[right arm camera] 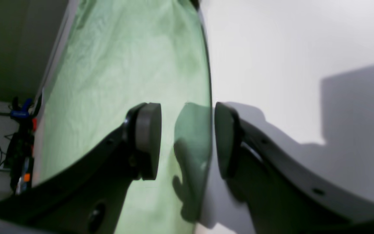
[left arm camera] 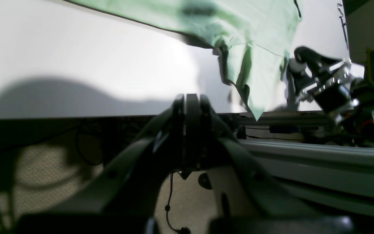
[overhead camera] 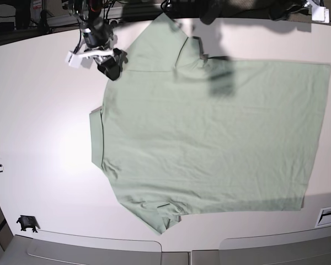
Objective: Fold the T-shirt properly
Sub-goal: 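Lower the right gripper onto the shirt shoulder beside the collar and grasp, then lower the left gripper onto the hem corner on the same edge and grasp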
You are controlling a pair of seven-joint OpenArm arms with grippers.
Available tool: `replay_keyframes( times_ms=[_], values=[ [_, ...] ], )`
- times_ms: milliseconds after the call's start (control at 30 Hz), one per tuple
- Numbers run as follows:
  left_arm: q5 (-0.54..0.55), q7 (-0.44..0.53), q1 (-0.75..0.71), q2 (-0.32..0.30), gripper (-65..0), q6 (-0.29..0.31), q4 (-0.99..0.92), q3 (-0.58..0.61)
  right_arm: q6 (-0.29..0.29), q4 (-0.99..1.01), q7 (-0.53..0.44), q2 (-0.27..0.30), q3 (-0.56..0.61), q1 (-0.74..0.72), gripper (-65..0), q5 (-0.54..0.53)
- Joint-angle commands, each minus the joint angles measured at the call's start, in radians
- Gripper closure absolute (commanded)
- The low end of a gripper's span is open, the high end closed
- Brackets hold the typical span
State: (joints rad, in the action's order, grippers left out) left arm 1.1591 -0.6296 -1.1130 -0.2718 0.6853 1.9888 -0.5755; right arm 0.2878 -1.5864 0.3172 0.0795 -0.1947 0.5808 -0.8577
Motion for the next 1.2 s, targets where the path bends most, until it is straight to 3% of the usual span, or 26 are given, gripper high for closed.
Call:
replay_keyframes(
  times_ms=[0, 300, 433, 533, 633, 767, 900, 1033, 1167],
  values=[
    [0.021, 0.016, -0.014, -0.006, 0.0, 0.013, 0.012, -0.007, 0.004, -0.004, 0.018, -0.002, 0.016, 0.009, -25.6, -0.009],
    [0.021, 0.036, -0.012, -0.006, 0.0, 0.013, 0.012, -0.007, 0.004, -0.004, 0.017, -0.016, 0.045, 0.01, -23.8, 0.006],
    [0.021, 0.117, -0.011, -0.006, -12.2, 0.013, 0.012, -0.007, 0.004, -0.004, 0.027, -0.033, 0.045, 0.01, 0.0, 0.044],
    [0.02, 0.155, 0.0, -0.006, -15.9, 0.013, 0.012, -0.008, 0.004, -0.004, 0.066, -0.044, 0.045, 0.009, 0.0, 0.044],
    [0.003, 0.095, 0.045, -0.006, -16.2, 0.013, 0.012, -0.008, 0.004, -0.004, 0.068, -0.055, 0.045, 0.01, 0.0, 0.06],
    [-0.131, 0.053, 0.129, -0.015, -16.2, 0.013, 0.012, -0.022, 0.004, -0.004, 0.065, -0.054, 0.045, 0.01, 0.0, 0.095],
    [-0.266, 0.054, 0.23, -0.059, -16.2, 0.013, 0.011, -0.122, 0.004, -0.004, 0.065, -0.054, 0.045, 0.01, 0.0, 0.099],
    [-0.413, 0.101, 0.34, -0.161, -16.2, -0.172, -0.055, -0.22, 0.004, -0.004, 0.065, -0.055, 0.045, 0.009, 0.0, 0.099],
    [-0.436, 0.137, 0.445, -0.29, -16.2, -0.219, -0.274, -0.241, 0.004, -0.004, 0.064, -0.054, 0.045, 0.009, 0.0, 0.099]
  ],
)
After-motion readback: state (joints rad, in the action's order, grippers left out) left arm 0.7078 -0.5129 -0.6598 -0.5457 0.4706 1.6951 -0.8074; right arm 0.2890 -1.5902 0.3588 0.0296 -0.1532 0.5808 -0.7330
